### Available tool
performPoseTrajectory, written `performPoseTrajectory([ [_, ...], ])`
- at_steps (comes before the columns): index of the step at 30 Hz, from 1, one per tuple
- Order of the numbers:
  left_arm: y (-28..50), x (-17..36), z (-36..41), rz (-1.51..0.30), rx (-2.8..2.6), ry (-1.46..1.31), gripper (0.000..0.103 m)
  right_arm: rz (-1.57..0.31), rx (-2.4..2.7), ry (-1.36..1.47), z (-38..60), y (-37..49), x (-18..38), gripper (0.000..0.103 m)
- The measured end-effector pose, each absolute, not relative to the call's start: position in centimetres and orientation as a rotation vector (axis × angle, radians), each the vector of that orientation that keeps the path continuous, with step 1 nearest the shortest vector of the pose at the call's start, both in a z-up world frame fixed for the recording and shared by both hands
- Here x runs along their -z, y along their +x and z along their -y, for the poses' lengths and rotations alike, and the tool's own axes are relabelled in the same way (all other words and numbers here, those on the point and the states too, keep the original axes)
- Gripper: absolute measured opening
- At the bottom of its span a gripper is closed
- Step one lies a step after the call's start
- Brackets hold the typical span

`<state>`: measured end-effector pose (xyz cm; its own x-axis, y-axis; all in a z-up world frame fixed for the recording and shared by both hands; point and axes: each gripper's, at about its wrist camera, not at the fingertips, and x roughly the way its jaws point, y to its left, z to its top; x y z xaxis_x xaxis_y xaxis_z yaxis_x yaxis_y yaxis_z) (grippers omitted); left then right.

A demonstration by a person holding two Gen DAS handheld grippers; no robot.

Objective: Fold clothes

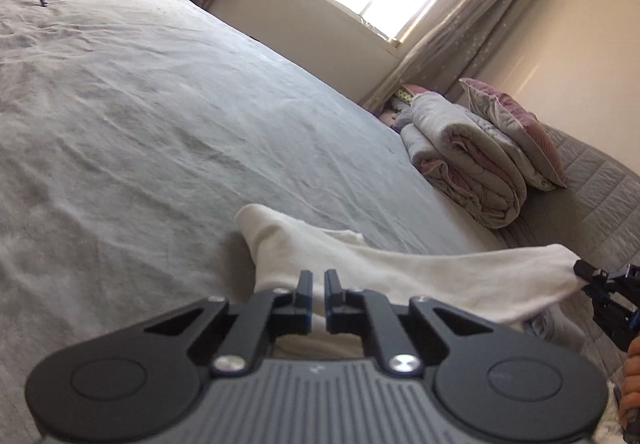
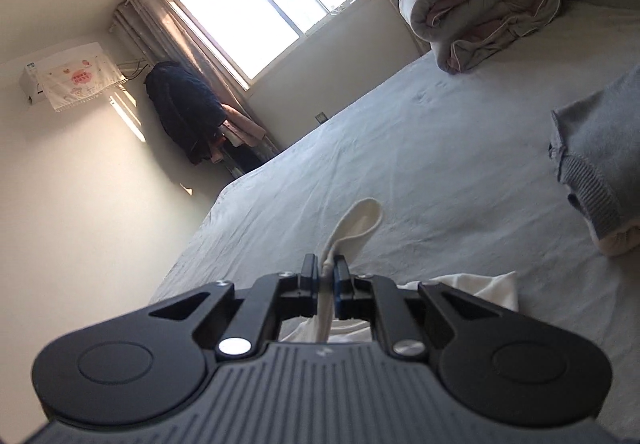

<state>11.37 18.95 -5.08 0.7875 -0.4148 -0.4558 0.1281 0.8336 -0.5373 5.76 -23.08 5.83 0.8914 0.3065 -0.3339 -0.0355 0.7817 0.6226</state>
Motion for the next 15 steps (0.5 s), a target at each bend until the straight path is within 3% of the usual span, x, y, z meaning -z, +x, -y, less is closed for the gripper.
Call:
performPoseTrajectory([
  [6,11.7,7.0,-17.8,-0.721,0.324,-0.416,0.0,-0.658,-0.023,0.59,25.1,8.1,2.1,0.011],
  [10,11.7,7.2,-17.6,-0.76,0.344,-0.393,0.0,-0.696,0.0,0.519,24.6,7.7,4.3,0.012],
  [15,11.7,5.8,-18.5,-0.744,0.342,-0.442,0.0,-0.691,0.016,0.407,23.3,7.4,2.8,0.03],
])
